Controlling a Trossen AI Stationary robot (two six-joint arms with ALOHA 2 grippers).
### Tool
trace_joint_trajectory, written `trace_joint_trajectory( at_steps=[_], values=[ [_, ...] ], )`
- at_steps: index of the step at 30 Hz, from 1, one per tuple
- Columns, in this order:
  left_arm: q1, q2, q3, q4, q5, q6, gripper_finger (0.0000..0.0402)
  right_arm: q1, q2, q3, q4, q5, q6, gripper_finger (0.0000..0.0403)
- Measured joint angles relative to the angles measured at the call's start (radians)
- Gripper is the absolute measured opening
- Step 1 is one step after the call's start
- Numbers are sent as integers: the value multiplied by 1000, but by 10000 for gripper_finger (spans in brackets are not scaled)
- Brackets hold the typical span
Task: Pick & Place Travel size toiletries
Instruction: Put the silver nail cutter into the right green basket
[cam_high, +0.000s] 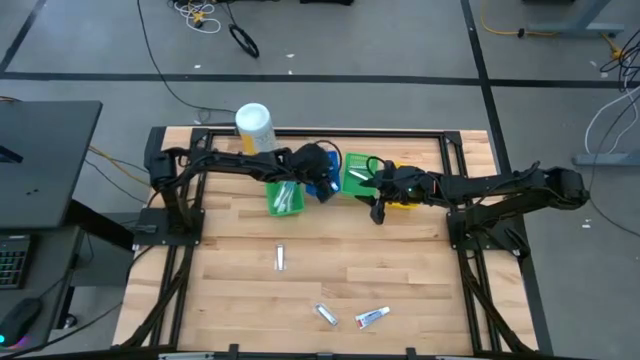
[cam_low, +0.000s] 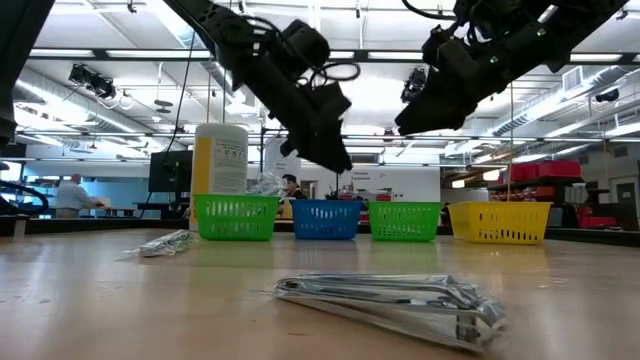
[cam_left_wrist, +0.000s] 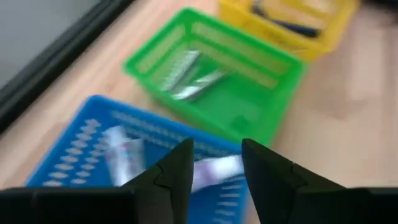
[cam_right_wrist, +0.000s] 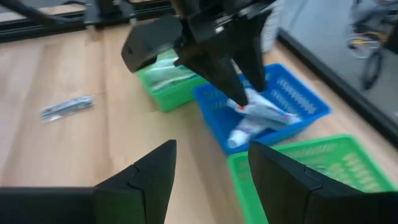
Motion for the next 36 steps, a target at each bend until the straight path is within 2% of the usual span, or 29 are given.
trace_joint_trajectory(
  at_steps=[4, 11, 13, 18, 20, 23, 25, 33, 36],
  values=[
    [-65, -42, 19, -57, 32, -13, 135, 0, 0, 0, 5, -85, 0, 211],
    [-227, -138, 21, -264, 26, 29, 128, 19, 0, 0, 7, -171, 17, 211],
    [-274, -160, 21, -323, -4, 12, 128, 41, 0, 0, 16, -207, 25, 211],
    [-389, -184, 20, -453, -166, -39, 128, 121, 0, 0, 49, -251, 50, 211],
    [-426, -183, 23, -509, -190, -116, 128, 162, 0, 0, 72, -252, 49, 211],
    [-473, -186, 17, -589, -187, -331, 128, 218, 1, 0, 134, -255, 49, 211],
    [-504, -186, 12, -627, -194, -419, 128, 252, 1, 0, 181, -254, 44, 211],
    [-562, -185, 10, -665, -372, -538, 128, 377, 57, 29, 242, -97, 72, 211],
    [-559, -186, 11, -712, -376, -562, 128, 412, 116, 103, 230, -92, 72, 211]
  ],
)
